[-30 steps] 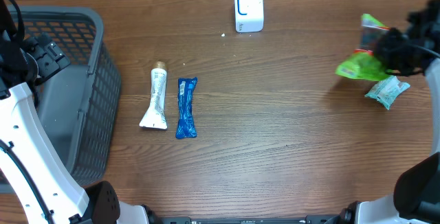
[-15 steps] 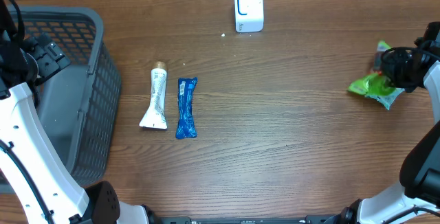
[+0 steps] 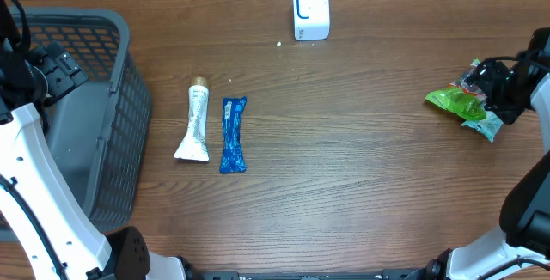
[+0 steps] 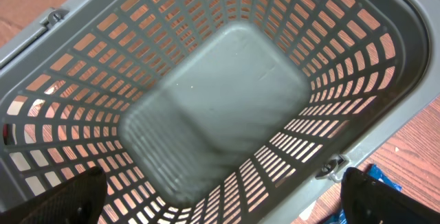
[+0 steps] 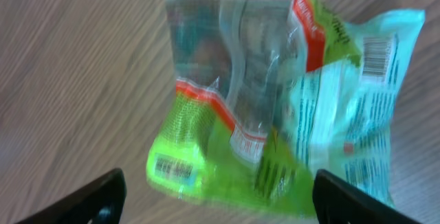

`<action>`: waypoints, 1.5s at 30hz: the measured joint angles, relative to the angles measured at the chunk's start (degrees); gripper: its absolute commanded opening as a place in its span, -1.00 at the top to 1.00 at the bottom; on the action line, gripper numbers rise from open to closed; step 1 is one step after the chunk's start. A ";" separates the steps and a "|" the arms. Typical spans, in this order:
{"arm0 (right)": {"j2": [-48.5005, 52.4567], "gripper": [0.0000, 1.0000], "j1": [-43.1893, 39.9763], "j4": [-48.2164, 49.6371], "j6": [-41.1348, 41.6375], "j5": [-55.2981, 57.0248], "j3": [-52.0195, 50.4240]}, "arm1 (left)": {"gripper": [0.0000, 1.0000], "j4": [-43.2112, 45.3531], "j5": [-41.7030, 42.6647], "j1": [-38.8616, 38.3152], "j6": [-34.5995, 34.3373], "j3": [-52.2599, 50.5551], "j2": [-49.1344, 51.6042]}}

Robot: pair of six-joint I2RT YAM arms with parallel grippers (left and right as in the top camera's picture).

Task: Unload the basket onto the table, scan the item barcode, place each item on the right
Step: 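Carry the snack bag right and release it beside the wipes pack, then move the right gripper to the blue packet and grasp it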

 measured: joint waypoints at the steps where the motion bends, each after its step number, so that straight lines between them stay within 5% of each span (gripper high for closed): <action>1: 0.00 -0.86 0.13 -2.29 -0.74 -0.42 1.62 | -0.99 0.00 0.00 0.00 0.00 0.00 0.00; 7: -0.87 -1.00 2.34 -12.66 -4.17 -1.70 13.05 | -0.99 0.00 0.00 0.00 0.00 0.00 0.00; 13: -4.24 -1.00 6.58 -11.34 -5.03 -10.05 15.45 | -0.99 0.00 0.00 0.00 0.00 0.00 0.00; 31: 10.45 -0.64 44.24 13.68 2.40 -19.06 14.32 | -0.99 0.00 0.00 0.00 0.00 0.00 0.00; 45: 23.91 -0.37 55.91 23.10 11.13 -20.20 14.14 | -0.99 0.00 0.00 0.00 0.00 0.00 0.00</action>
